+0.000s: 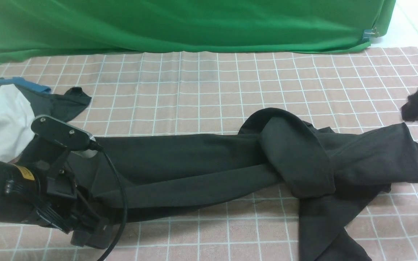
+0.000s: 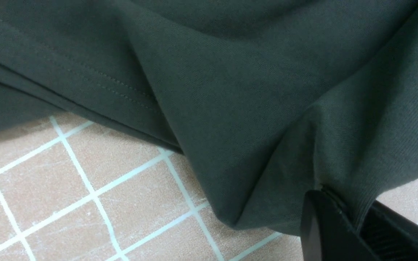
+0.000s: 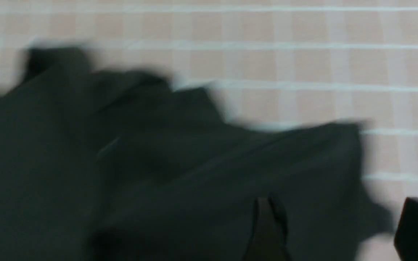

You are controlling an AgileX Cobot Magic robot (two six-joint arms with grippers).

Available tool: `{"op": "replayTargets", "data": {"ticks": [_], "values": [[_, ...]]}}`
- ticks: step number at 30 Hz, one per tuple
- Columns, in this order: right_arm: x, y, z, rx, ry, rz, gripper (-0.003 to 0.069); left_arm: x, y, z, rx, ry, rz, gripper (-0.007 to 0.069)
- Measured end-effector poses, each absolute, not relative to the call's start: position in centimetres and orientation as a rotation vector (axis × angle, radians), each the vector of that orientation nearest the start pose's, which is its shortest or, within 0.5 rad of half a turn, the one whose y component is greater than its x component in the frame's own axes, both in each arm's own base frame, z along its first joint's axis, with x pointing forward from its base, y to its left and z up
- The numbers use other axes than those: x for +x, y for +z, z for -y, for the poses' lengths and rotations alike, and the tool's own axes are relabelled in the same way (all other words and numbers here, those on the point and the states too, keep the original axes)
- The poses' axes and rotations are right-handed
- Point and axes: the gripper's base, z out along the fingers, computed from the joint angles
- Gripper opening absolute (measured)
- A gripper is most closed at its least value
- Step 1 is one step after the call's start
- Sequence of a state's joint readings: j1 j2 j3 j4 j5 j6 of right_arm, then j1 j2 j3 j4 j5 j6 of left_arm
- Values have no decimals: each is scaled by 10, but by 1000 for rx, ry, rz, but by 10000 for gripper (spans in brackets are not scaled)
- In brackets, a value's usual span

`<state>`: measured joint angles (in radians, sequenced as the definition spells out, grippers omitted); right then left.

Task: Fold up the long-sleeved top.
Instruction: Spread the long sleeves with your arms and place them on the tabletop

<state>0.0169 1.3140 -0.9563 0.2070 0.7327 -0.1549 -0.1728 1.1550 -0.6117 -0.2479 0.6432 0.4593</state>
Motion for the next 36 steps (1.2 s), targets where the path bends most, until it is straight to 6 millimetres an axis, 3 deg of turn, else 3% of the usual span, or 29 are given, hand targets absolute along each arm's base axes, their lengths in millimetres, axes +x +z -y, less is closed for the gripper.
{"op": "replayTargets", "data": {"ticks": [2,4,8,11,17,22,25,27,29,31,32,35,36], "values": [[242,277,-43,-214,228,-2586,465,193,227,47,610,-170,-2571,35],[221,254,-76,-427,267,-2610,486,193,227,48,607,-173,-2570,35],[211,221,-111,-658,248,-2519,574,193,227,49,585,-200,-2571,35],[224,204,-122,-673,233,-2476,605,193,227,49,580,-208,-2569,35],[253,177,-126,-633,200,-2525,595,193,227,50,575,-212,-2568,35],[261,168,-129,-632,192,-2550,582,193,228,50,572,-215,-2567,35],[262,168,-129,-632,192,-2548,524,193,228,50,572,-217,-2567,35],[262,168,-129,-633,192,-2552,437,193,228,50,571,-220,-2566,35],[260,169,-129,-637,192,-2564,277,193,228,50,570,-221,-2566,35],[258,172,-128,-637,196,-2568,191,193,228,50,573,-220,-2565,35],[255,177,-127,-637,200,-2574,110,193,228,50,576,-219,-2563,35],[249,190,-125,-623,215,-2606,81,194,228,50,579,-216,-2560,35],[246,208,-124,-593,235,-2615,81,194,228,50,582,-216,-2559,35]]}}
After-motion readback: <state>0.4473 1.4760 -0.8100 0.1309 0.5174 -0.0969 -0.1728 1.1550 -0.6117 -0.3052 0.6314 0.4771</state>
